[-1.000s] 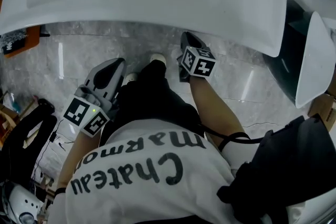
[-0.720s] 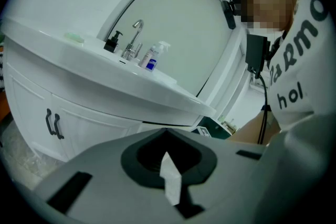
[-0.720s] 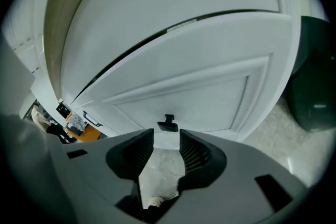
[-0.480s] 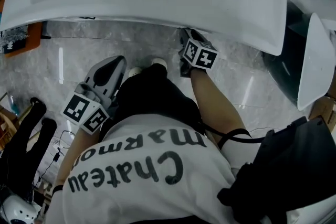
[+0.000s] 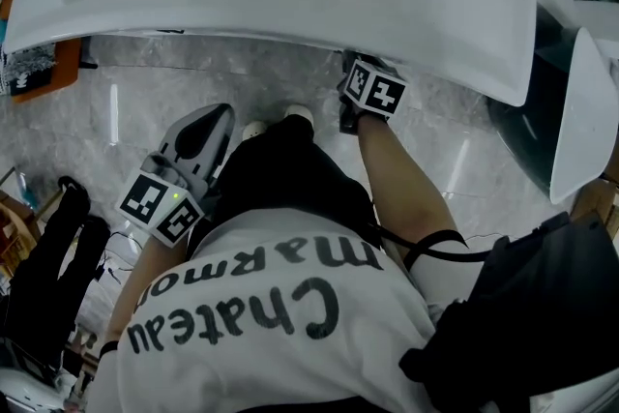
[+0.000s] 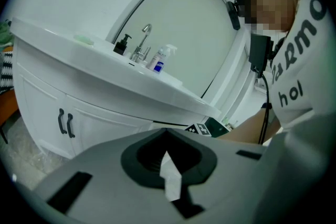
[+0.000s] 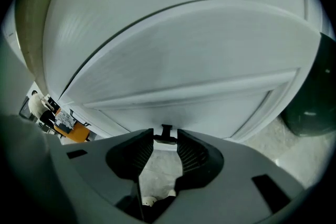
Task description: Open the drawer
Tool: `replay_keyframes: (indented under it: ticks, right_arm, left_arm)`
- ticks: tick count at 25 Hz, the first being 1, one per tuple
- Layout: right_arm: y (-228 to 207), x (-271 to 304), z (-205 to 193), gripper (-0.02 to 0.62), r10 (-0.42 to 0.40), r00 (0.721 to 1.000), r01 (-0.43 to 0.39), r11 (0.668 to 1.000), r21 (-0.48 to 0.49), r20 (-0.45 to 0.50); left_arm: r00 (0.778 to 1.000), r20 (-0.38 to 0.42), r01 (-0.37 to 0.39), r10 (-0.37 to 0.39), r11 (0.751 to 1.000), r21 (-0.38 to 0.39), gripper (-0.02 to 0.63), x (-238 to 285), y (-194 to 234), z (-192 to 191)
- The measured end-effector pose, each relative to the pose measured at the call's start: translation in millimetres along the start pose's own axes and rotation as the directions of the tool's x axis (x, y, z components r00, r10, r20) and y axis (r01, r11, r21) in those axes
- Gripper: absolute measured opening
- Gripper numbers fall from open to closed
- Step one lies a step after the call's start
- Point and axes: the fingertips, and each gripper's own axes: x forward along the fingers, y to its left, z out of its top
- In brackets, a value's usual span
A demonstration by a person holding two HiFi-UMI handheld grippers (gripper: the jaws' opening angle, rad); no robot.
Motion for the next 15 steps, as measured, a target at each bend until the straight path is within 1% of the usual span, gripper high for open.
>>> replay_keyframes:
  ticks: [5, 8, 11, 15]
  right_arm:
    - [-2, 2, 2, 0.146, -0.014, 1.000, 0.014, 1.000, -0.002, -0.006]
    - [-3, 1, 0, 0.146, -0.015, 0.999, 0.015, 1.000, -0.012, -0.029]
    - [-1, 1, -1, 0.146, -0.015, 0.999, 0.015, 1.000, -0.008, -0.047]
    - [-1, 0, -1, 0.146, -0.011, 0.999, 0.011, 1.000, 0.001, -0.037]
  left_arm:
    - [0.999, -0.040, -0.002, 0.001, 0.999, -0.035, 0.001, -4, 3, -2]
    - [0.998, -0.070, 0.005, -0.009, 0.999, -0.050, 0.000, -6, 3, -4]
    - [0.995, -0.094, 0.034, -0.038, 0.998, -0.043, 0.001, -6, -2, -5]
    - [0.991, -0.112, 0.070, -0.072, 0.997, -0.023, 0.002, -3, -12, -11]
